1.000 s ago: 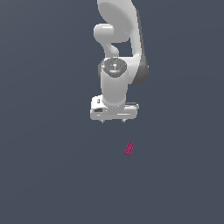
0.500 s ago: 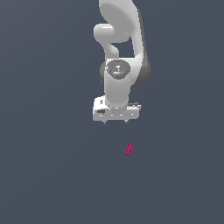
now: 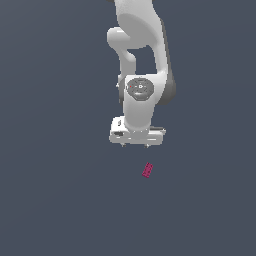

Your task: Pick up the object and move it to a goal position.

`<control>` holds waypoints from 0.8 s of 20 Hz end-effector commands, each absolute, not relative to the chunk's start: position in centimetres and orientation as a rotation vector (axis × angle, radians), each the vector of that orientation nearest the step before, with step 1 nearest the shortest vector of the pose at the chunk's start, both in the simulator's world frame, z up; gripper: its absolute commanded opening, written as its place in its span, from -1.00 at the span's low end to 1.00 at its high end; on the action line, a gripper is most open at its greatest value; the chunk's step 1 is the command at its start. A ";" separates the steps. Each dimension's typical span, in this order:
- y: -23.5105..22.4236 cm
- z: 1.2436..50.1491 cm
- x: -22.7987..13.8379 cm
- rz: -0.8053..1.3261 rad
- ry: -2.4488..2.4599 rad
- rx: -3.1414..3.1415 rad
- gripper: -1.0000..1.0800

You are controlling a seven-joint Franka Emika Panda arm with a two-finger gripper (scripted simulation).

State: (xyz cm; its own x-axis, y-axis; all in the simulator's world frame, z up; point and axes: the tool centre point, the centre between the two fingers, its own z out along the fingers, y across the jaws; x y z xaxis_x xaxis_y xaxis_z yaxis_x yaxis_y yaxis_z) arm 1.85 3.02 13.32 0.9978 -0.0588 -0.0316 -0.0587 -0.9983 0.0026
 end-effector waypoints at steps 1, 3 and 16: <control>3.6 12.6 2.6 -0.045 -0.164 3.136 0.92; 4.2 12.0 3.4 -0.041 -0.232 3.133 0.92; 8.1 7.5 7.2 -0.010 -0.636 3.077 0.92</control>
